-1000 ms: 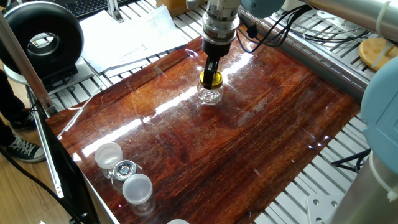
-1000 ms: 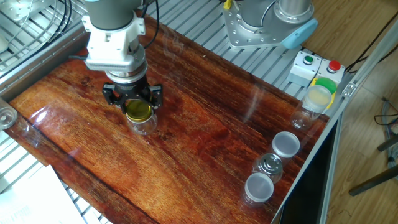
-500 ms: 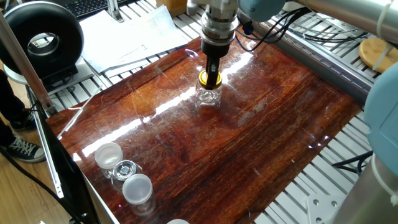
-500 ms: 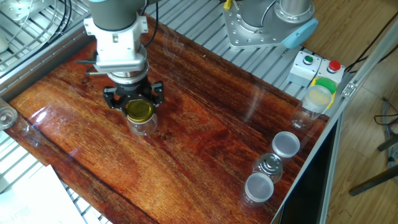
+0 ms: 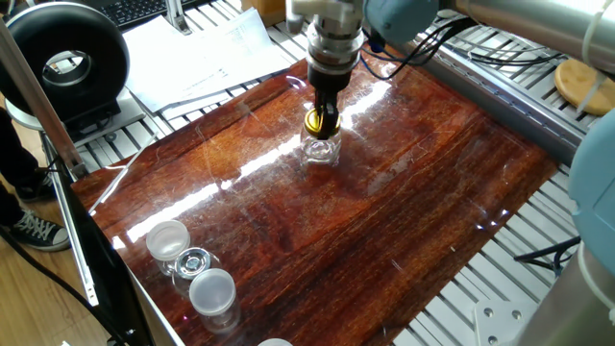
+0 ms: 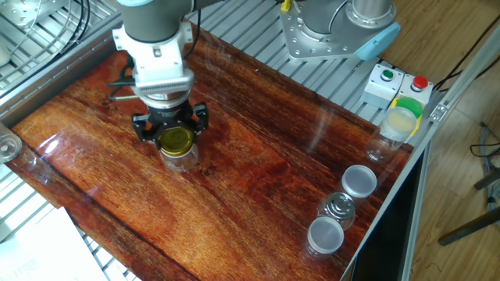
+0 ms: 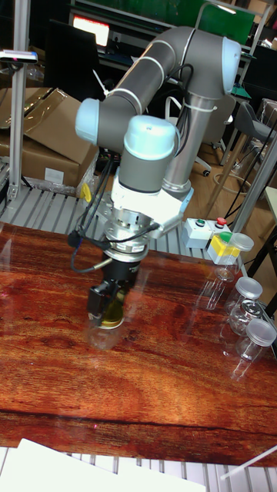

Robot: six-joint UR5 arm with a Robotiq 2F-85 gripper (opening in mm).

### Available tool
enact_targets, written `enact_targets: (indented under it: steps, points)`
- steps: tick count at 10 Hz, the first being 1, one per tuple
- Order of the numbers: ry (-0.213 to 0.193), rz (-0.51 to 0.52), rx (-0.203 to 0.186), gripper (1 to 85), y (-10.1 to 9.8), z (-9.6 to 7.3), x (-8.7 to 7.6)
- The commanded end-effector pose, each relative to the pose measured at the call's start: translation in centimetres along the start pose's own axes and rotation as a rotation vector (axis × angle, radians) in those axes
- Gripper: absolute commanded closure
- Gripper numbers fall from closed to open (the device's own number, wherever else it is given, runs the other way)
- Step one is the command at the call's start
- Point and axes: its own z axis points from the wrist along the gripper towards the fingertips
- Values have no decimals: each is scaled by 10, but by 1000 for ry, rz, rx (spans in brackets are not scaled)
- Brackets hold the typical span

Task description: Unscrew the lid from the jar

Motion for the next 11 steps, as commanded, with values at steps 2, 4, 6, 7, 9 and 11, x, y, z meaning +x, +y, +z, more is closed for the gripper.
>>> enact_targets:
  steps: [2,4,6,7,9,11]
  points:
    - [-11,-47,-10,73,0,-1,-1]
    - [21,113,-28,63,7,-2,4]
    - [80,314,-8,73,1,-2,18]
    - [78,365,-14,73,1,-4,19]
    - [54,567,-79,70,12,-7,9]
    - [43,658,-115,73,15,-6,5]
